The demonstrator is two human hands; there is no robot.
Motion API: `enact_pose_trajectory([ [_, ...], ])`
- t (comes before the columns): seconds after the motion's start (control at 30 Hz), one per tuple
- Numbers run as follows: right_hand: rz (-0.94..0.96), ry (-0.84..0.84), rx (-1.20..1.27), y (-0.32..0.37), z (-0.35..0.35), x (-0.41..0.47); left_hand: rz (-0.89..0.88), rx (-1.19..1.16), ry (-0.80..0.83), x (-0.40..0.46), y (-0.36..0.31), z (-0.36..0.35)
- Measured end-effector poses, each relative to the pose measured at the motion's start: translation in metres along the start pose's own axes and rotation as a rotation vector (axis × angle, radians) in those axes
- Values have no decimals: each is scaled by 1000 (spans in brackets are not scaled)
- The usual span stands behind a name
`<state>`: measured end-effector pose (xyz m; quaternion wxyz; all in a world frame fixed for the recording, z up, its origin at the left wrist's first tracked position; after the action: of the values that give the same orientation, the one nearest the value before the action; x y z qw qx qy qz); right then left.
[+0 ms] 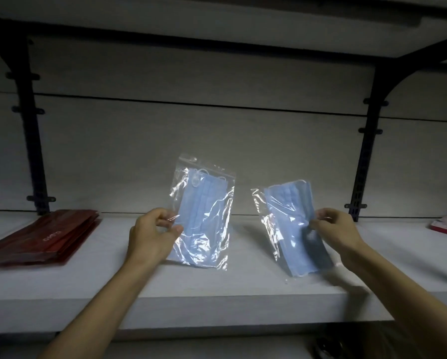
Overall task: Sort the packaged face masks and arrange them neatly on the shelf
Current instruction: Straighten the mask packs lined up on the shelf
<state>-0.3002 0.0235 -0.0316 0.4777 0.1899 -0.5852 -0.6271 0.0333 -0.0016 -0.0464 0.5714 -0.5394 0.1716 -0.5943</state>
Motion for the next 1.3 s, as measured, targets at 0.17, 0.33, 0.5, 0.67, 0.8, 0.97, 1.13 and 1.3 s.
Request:
enact_pose_trajectory([
  [0.17,16,36,85,20,10,-1,33,-96,-6,-9,-15,8],
  [0.33,17,113,213,43,27,-12,86,-172,-18,-22,-27,14],
  [0.5,-41,165,266,57,37,-16,144,-232,-61,-46,-39,23],
  [0.67,-25,282,442,72,29,-38,173,-260,-138,-85,-45,49],
  [0.8,-3,377,519,77,14,-60,199,-222,-214,-120,-44,81],
  [0.97,-16,467,543,86,-11,-90,253,-209,-313,-150,-36,119],
  [1.13,-45,599,507,105,-42,-119,282,-208,-353,-169,-21,162],
  [1.3,14,671,474,128,-80,-158,309,-203,-358,-179,1,219],
])
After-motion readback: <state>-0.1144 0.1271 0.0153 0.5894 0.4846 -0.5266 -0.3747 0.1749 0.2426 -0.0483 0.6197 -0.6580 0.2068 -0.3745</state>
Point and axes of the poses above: each hand's wrist, its own x-axis towards the middle knuckle, its own z-axis out of the back of the hand, y = z × x, the point moved 1 cm from there along x, towards the middle knuckle, and after that the axes turned 6 degrees about x, right-handed, at the moved point
